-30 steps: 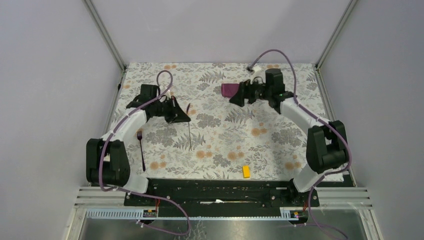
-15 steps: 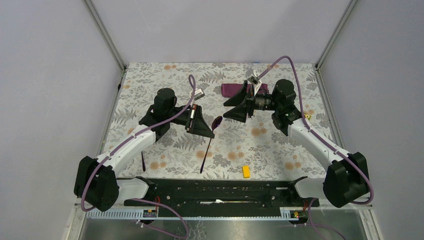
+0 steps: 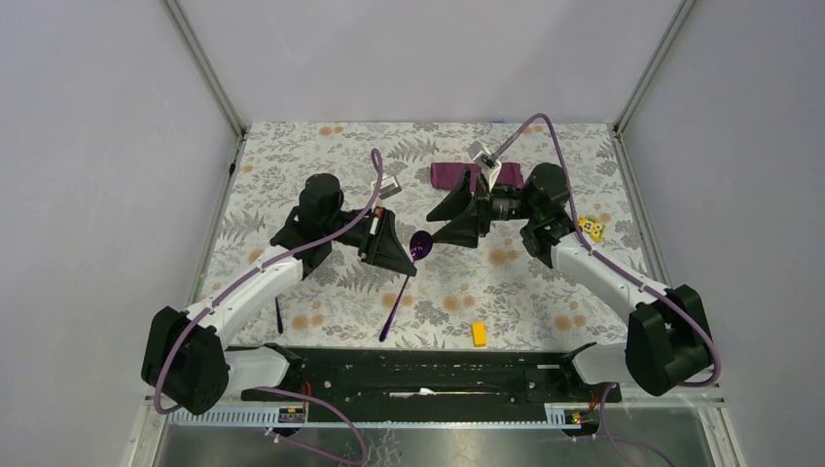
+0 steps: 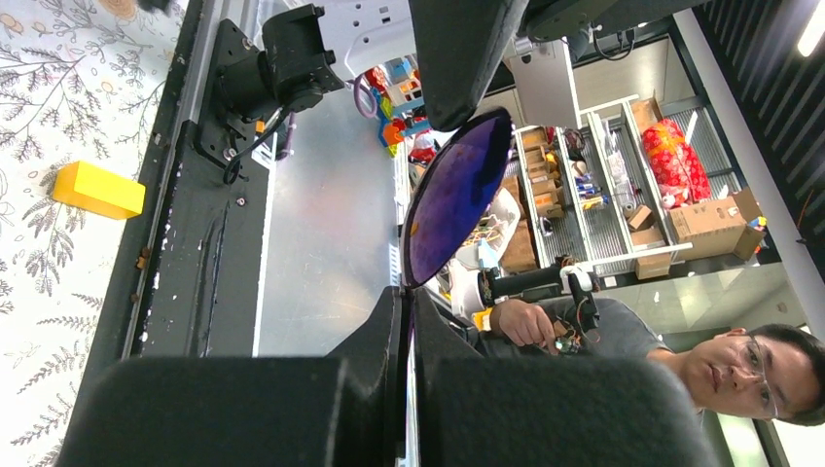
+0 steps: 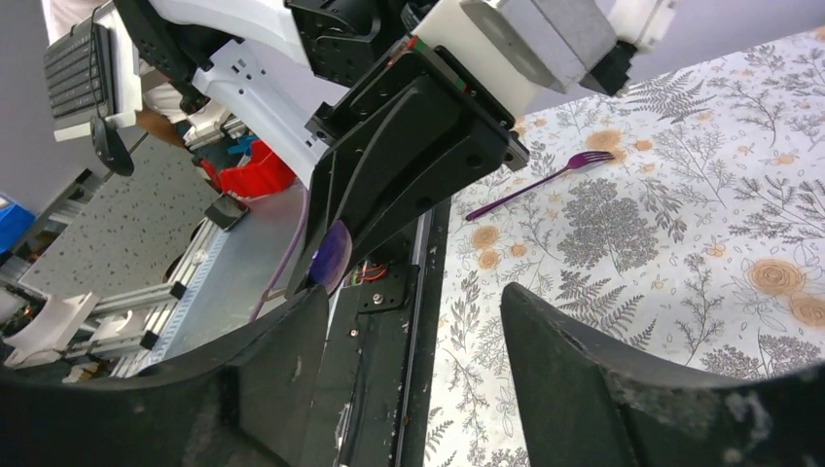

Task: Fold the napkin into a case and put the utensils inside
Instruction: Pick up the spoon from the corner of the board, then pass from the left arm to the right

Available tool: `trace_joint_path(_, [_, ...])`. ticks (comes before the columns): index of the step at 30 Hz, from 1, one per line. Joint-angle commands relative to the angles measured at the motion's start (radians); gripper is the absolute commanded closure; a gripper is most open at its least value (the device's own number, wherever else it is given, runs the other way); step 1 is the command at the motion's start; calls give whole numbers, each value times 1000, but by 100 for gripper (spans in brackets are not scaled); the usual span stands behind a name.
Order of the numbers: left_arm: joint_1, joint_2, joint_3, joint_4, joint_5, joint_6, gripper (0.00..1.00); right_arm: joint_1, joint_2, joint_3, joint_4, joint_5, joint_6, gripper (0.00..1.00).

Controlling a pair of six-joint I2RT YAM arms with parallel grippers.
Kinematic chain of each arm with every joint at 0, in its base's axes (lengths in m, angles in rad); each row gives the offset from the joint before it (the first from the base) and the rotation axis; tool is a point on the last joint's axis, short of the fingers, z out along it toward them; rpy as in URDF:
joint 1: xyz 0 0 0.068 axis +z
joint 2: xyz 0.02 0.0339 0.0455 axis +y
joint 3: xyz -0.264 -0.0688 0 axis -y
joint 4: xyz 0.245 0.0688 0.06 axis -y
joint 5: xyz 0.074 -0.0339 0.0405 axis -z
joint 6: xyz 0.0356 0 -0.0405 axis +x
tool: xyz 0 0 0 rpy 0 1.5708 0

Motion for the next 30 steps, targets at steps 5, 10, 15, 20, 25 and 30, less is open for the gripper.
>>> trace_joint_path(5, [4,-26,37,-121,-27,114,100,-31,-110,42,-266,119,-167,20])
trace_joint_path(10, [9,10,103,-345,-70,275,100,-23,-58,78,-277,107,-63,24])
trace_joint_path(15, [11,19,92,-354,-79,282,100,42,9,128,-354,104,-85,35])
trace_joint_path(20, [12,22,86,-359,-86,282,100,45,23,132,-374,104,-89,48])
trace_joint_path(25, [17,34,84,-363,-90,279,100,45,13,100,-365,101,-85,50])
trace_joint_path(30, [22,50,89,-363,-90,272,100,59,7,93,-418,127,-130,53])
